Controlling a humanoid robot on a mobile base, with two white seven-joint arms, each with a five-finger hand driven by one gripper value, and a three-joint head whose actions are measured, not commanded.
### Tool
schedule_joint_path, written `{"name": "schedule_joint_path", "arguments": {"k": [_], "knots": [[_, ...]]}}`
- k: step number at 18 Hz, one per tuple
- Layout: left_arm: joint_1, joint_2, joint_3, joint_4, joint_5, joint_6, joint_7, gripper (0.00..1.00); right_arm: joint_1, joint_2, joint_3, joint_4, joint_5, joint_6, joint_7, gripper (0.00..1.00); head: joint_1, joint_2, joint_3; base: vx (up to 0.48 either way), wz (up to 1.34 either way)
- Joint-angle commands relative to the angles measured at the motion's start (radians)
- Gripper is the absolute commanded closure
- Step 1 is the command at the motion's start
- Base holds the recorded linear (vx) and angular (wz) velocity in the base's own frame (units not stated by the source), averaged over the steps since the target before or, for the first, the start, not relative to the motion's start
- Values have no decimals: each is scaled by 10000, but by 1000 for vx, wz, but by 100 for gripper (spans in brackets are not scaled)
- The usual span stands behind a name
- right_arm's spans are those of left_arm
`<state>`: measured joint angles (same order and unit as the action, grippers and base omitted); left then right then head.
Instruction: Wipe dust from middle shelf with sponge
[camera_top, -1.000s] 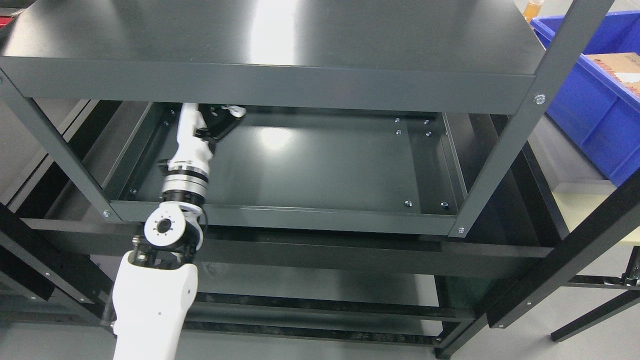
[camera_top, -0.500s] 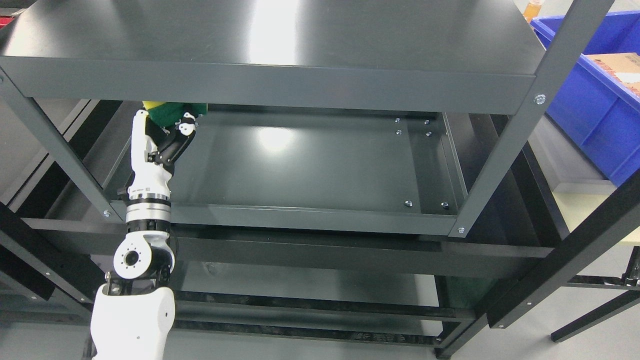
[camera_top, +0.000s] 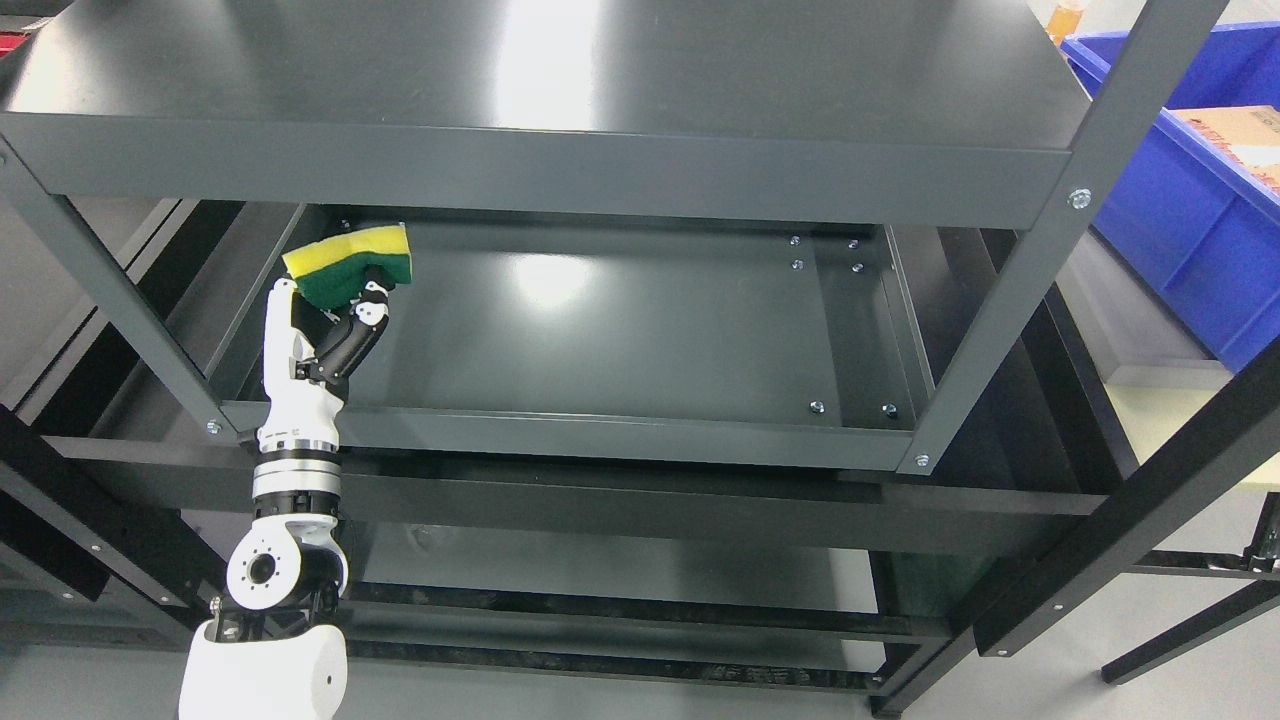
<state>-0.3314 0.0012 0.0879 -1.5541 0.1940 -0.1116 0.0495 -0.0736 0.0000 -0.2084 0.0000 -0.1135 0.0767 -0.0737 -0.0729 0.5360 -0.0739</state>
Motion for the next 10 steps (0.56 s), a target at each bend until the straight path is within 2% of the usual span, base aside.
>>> {"name": "schedule_joint_path", "arguments": {"k": [1,10], "knots": [[200,162,-296,-90,116,-4,-4,98,0,-175,-2,-175,0,0,1,0,0,0,0,0,0],[200,162,-312,-90,116,26,-4,98,0,-175,-2,-175,0,0,1,0,0,0,0,0,0]]}}
